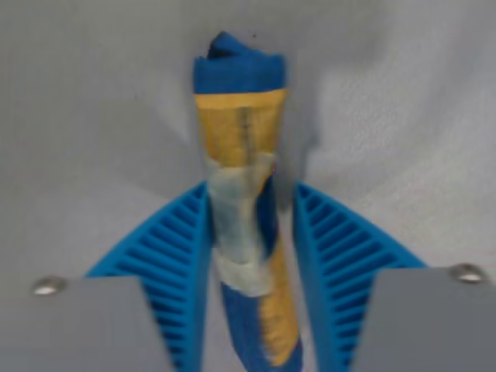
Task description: Pick up the blue bag
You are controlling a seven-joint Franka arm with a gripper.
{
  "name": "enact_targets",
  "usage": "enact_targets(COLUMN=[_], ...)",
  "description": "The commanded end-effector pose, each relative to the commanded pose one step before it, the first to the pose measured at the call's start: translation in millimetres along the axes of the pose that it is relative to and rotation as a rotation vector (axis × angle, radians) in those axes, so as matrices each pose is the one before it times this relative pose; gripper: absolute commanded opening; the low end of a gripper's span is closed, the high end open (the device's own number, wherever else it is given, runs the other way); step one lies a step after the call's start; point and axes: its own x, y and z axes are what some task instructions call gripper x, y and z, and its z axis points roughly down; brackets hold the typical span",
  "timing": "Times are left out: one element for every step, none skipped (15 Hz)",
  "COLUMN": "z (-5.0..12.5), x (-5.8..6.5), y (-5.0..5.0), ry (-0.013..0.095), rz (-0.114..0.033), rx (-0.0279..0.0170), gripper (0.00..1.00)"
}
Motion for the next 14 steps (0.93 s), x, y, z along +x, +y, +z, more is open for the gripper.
enact_targets(z=[-1.44,0.00,0.00,0.00,0.00,0.00,0.00,-5.00,-5.00,-5.00,-5.00,-5.00,-5.00,-5.00], x=[-5.92,0.00,0.00,0.00,0.00,0.00,0.00,1.79,0.92,-0.03,-1.22,-2.18,-0.82,1.46], y=[-1.62,0.00,0.00,0.00,0.00,0.00,0.00,-0.08,-0.17,0.44,0.89,0.69,0.48,0.50], ry=[0.0939,0.0000,0.0000,0.0000,0.0000,0.0000,0.0000,-0.0002,-0.0021,-0.0048,-0.0075,-0.0097,-0.0071,-0.0035], rz=[0.0166,0.0000,0.0000,0.0000,0.0000,0.0000,0.0000,-0.0005,-0.0005,0.0002,0.0005,0.0003,-0.0002,0.0002], rx=[0.04802,0.00000,0.00000,0.00000,0.00000,0.00000,0.00000,-0.00011,-0.00027,-0.00076,-0.00138,-0.00166,-0.00173,-0.00184], gripper=[0.00,0.00,0.00,0.00,0.00,0.00,0.00,0.00,0.00,0.00,0.00,0.00,0.00,0.00])
